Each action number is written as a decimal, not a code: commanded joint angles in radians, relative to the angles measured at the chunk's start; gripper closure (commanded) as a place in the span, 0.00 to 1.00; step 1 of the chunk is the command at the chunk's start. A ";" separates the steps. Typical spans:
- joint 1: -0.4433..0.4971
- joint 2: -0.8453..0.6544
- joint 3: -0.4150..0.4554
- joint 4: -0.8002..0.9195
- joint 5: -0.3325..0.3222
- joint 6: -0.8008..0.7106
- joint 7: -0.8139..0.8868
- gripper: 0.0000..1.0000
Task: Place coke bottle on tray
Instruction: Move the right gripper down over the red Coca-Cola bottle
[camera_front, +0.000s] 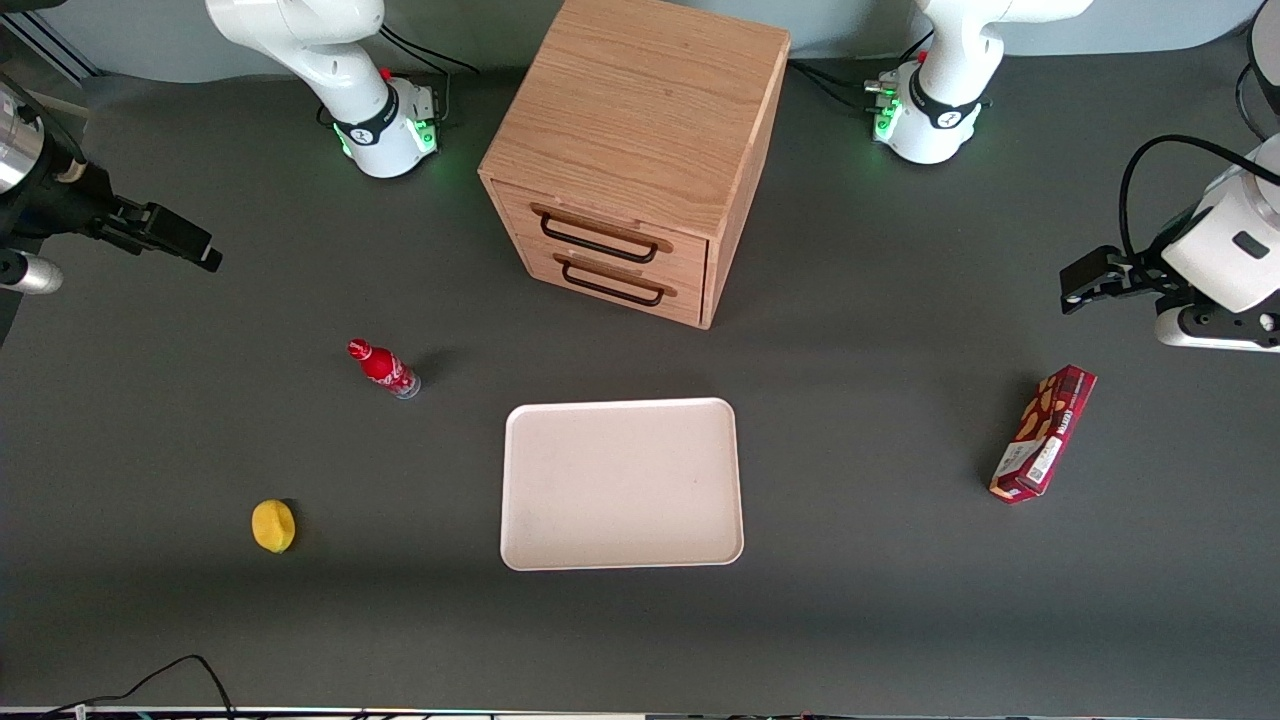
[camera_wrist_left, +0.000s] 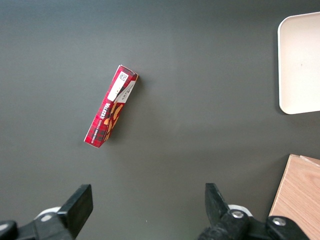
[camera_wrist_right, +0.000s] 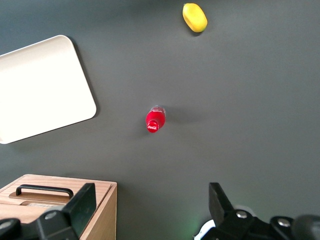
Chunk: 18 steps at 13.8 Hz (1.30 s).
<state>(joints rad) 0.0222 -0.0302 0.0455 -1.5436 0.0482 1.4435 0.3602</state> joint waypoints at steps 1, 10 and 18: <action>0.008 0.027 -0.004 0.048 -0.016 -0.043 0.026 0.00; 0.015 0.013 0.086 -0.439 -0.007 0.363 0.028 0.00; 0.015 0.078 0.086 -0.773 -0.045 0.909 0.025 0.43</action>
<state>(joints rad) 0.0341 0.0423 0.1347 -2.2856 0.0342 2.2956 0.3718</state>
